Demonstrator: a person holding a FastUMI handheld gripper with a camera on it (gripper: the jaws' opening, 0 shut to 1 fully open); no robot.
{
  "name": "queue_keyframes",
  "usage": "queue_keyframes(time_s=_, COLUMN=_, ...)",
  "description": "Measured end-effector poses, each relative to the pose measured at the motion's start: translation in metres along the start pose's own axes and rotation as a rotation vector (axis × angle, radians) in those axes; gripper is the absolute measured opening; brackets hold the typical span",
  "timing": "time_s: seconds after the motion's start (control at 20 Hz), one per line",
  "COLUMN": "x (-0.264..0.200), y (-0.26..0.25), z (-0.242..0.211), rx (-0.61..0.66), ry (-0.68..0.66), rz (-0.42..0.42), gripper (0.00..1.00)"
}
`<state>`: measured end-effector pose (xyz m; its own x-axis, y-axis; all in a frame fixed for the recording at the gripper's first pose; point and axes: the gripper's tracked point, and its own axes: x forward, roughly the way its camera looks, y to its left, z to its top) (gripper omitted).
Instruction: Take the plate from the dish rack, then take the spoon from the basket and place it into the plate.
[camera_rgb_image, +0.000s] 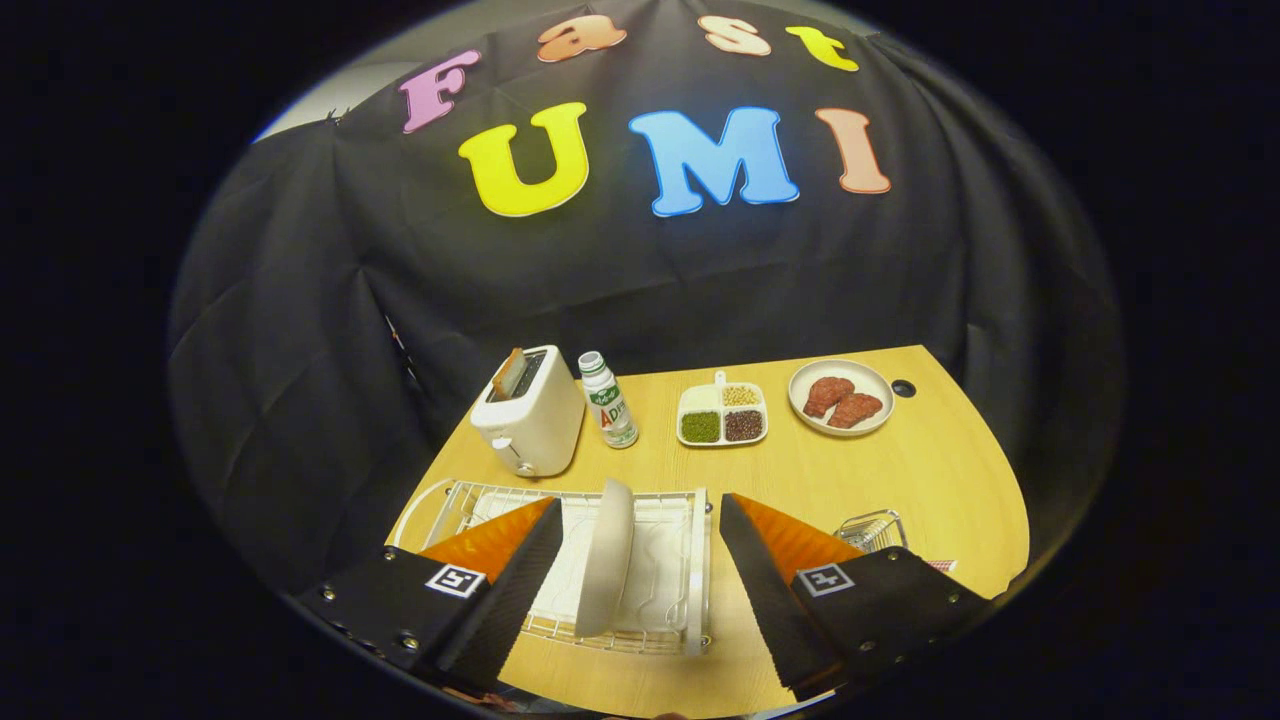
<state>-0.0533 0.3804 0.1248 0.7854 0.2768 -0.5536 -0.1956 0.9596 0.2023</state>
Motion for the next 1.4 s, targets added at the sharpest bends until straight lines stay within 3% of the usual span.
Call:
queue_keyframes(time_s=0.15, x=0.020, y=0.012, z=-0.017, rx=0.001, ry=0.065, rz=-0.004, gripper=0.97)
queue_keyframes(time_s=0.45, x=0.060, y=0.007, z=-0.053, rx=-0.019, ry=0.173, rz=-0.134, gripper=0.97)
queue_keyframes(time_s=0.65, x=0.080, y=0.007, z=-0.072, rx=-0.010, ry=0.234, rz=-0.176, gripper=0.97)
queue_keyframes(time_s=0.75, x=0.090, y=0.004, z=-0.082, rx=-0.002, ry=0.267, rz=-0.217, gripper=0.88)
queue_keyframes(time_s=0.85, x=0.099, y=0.003, z=-0.090, rx=-0.023, ry=0.288, rz=-0.261, gripper=0.88)
queue_keyframes(time_s=0.9, x=0.104, y=0.001, z=-0.096, rx=-0.045, ry=0.308, rz=-0.293, gripper=0.85)
queue_keyframes(time_s=1.1, x=0.105, y=0.018, z=-0.100, rx=-0.079, ry=0.321, rz=-0.318, gripper=0.30)
queue_keyframes(time_s=1.4, x=0.091, y=0.014, z=-0.080, rx=-0.152, ry=0.291, rz=-0.380, gripper=0.31)
